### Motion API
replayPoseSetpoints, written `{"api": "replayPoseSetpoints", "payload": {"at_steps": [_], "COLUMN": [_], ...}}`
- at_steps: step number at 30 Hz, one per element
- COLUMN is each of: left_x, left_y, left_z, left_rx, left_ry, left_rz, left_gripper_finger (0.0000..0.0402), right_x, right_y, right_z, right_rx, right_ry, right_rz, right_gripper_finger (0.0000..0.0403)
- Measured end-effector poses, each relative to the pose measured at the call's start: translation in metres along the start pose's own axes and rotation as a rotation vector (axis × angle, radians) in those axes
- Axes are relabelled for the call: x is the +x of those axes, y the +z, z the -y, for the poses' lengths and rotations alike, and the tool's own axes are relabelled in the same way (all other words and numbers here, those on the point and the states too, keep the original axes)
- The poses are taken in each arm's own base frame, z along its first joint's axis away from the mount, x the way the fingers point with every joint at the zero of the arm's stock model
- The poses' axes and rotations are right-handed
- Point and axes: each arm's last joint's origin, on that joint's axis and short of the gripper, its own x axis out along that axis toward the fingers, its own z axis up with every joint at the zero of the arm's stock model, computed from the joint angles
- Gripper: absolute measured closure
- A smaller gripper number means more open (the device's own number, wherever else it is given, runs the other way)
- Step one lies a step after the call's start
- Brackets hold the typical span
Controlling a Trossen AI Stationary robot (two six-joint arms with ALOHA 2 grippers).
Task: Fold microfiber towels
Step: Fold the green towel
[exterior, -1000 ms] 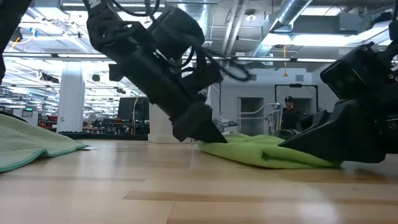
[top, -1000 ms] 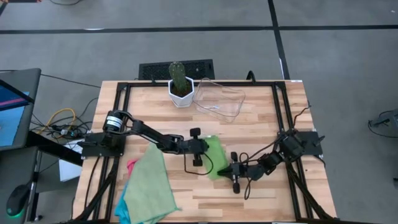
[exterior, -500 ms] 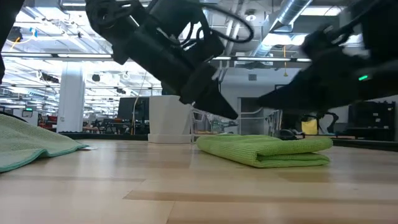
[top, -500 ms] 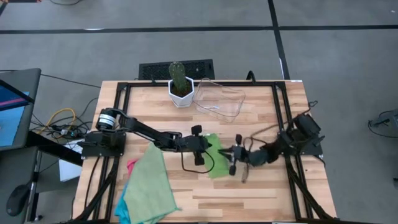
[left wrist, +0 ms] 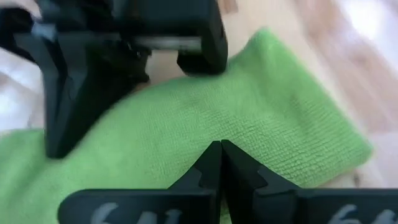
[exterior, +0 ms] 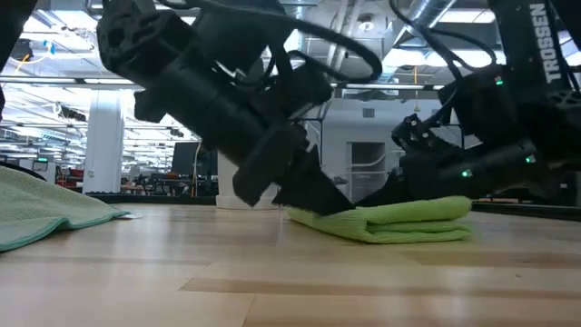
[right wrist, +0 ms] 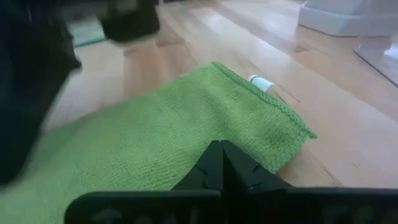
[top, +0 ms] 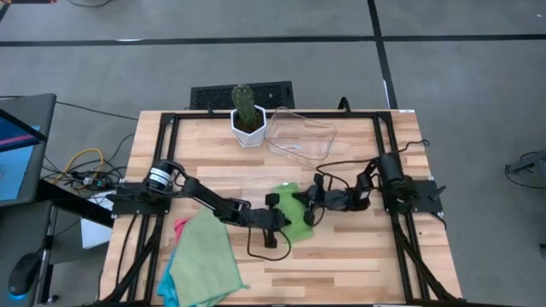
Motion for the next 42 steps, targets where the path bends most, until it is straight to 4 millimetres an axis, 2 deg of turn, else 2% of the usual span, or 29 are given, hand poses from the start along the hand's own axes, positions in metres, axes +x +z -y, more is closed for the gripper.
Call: {"api": "replayPoseSetpoints", "payload": {"at_steps": [4, 9, 13, 19, 23, 29, 33, 36, 42], "left_x": [0.001, 0.0, -0.002, -0.004, -0.004, -0.008, -0.015, -0.017, -0.007], "left_y": [-0.002, -0.002, 0.0, 0.005, 0.005, 0.009, 0.018, 0.022, 0.014], "left_z": [0.002, 0.005, 0.005, -0.001, -0.002, -0.005, -0.008, -0.011, -0.027], "left_rx": [-0.025, -0.02, -0.008, 0.01, 0.009, 0.051, 0.08, 0.092, 0.091], "left_ry": [-0.004, -0.009, 0.013, 0.077, 0.094, 0.16, 0.204, 0.218, 0.204], "left_rz": [-0.009, -0.012, -0.015, 0.0, -0.001, 0.001, 0.018, 0.024, -0.01], "left_gripper_finger": [0.0401, 0.0401, 0.0401, 0.0401, 0.0401, 0.0401, 0.0401, 0.0401, 0.0401], "right_x": [-0.003, -0.021, -0.04, -0.038, -0.028, -0.014, -0.012, -0.015, -0.022], "right_y": [0.006, 0.036, 0.051, 0.036, 0.026, -0.003, -0.013, -0.014, 0.0], "right_z": [-0.002, -0.006, -0.026, -0.082, -0.102, -0.108, -0.107, -0.107, -0.106], "right_rx": [0.003, 0.018, 0.026, -0.052, -0.079, -0.054, -0.032, -0.019, -0.008], "right_ry": [0.016, 0.06, 0.252, 0.408, 0.401, 0.389, 0.369, 0.382, 0.39], "right_rz": [0.053, 0.192, 0.241, 0.114, 0.09, -0.002, -0.006, 0.009, 0.023], "right_gripper_finger": [0.0373, 0.0383, 0.0386, 0.0384, 0.0387, 0.0384, 0.0384, 0.0388, 0.0383]}}
